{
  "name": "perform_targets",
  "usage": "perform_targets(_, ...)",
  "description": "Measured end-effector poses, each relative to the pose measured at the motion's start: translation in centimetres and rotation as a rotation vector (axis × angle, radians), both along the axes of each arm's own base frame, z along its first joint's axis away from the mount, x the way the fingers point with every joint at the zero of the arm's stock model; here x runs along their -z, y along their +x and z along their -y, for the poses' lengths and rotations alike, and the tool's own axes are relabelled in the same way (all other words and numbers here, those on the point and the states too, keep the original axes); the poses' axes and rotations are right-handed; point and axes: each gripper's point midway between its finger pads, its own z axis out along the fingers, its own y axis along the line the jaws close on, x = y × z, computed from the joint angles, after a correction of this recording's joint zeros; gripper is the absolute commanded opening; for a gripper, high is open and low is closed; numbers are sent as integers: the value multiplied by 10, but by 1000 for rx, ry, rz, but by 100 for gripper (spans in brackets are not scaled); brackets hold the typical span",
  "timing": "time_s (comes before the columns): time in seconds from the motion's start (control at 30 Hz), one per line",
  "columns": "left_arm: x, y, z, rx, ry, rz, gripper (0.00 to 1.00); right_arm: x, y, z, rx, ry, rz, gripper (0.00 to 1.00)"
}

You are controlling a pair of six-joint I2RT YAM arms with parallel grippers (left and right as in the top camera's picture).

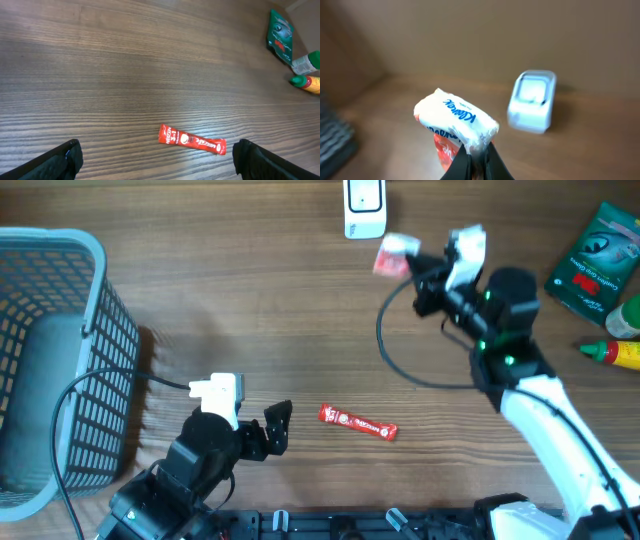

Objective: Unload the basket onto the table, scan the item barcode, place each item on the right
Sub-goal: 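Lift the box with the right gripper and hold it before the scanner, then carry the box right and set it at the table's right edge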

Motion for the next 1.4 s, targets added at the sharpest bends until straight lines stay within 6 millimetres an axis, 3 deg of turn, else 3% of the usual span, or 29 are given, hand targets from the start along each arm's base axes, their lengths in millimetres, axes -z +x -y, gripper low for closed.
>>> perform_targets(0.1, 0, 0, 0, 0, 0, 0, 100, -11, 34, 8, 58, -120, 26, 5)
perform_targets(0.3, 0, 0, 0, 0, 0, 0, 100, 5, 106, 18, 128, -368, 6, 5)
perform_targets(0.47, 0, 0, 0, 0, 0, 0, 100, 7, 162, -1, 149, -588, 66, 4)
perform_targets(0.6, 0, 0, 0, 0, 0, 0, 100, 44, 192, -28, 129, -802, 95, 4)
perform_targets(0.73, 0, 0, 0, 0, 0, 0, 100, 91, 207, -27, 147, -929, 83, 4)
perform_targets(0.83, 0, 0, 0, 0, 0, 0, 100, 108, 210, -19, 160, -994, 61, 4)
perform_targets(1.0, 0, 0, 0, 0, 0, 0, 100, 98, 214, -16, 190, -1018, 93, 4)
perform_targets(1.4, 0, 0, 0, 0, 0, 0, 100, 97, 208, -16, 253, -1057, 64, 4)
